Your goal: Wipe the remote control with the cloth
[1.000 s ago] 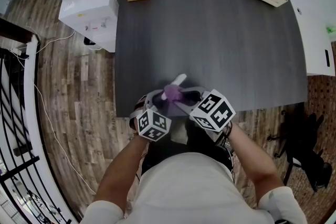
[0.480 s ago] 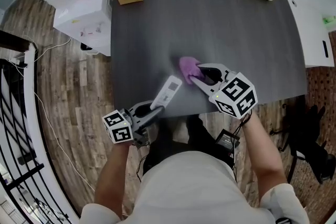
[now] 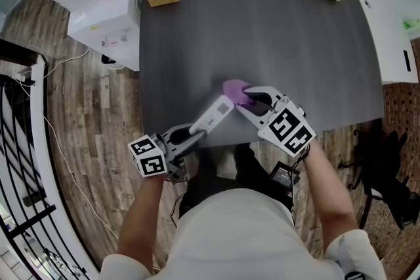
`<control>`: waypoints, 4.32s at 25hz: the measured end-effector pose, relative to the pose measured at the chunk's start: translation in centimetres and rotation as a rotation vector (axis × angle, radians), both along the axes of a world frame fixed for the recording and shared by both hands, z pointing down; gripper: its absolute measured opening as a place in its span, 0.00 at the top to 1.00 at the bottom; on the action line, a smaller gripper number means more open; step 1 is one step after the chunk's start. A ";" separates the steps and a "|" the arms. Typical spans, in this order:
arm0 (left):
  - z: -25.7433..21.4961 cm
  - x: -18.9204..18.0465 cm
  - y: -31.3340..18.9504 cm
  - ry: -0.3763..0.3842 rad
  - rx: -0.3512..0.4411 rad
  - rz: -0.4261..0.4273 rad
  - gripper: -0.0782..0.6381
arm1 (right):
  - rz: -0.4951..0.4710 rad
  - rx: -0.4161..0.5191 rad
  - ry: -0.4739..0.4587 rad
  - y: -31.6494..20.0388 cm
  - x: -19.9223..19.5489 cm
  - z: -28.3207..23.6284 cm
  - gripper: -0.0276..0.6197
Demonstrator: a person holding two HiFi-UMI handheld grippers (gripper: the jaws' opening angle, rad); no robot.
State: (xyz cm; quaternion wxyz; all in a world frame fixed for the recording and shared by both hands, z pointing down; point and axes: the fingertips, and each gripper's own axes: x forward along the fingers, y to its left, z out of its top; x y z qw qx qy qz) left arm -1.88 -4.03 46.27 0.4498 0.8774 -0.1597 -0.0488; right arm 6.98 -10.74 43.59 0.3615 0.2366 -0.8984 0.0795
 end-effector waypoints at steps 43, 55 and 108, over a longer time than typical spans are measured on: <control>11.1 4.0 4.9 -1.261 1.056 0.715 0.60 | 0.486 -0.414 0.068 5.6 2.4 11.6 0.79; 11.4 2.9 3.3 -1.120 0.587 0.379 0.61 | 0.123 -0.031 0.368 0.0 0.3 7.7 0.79; 11.0 5.4 5.2 -1.093 0.670 0.477 0.52 | 0.604 -0.577 -0.133 9.8 3.4 11.3 0.79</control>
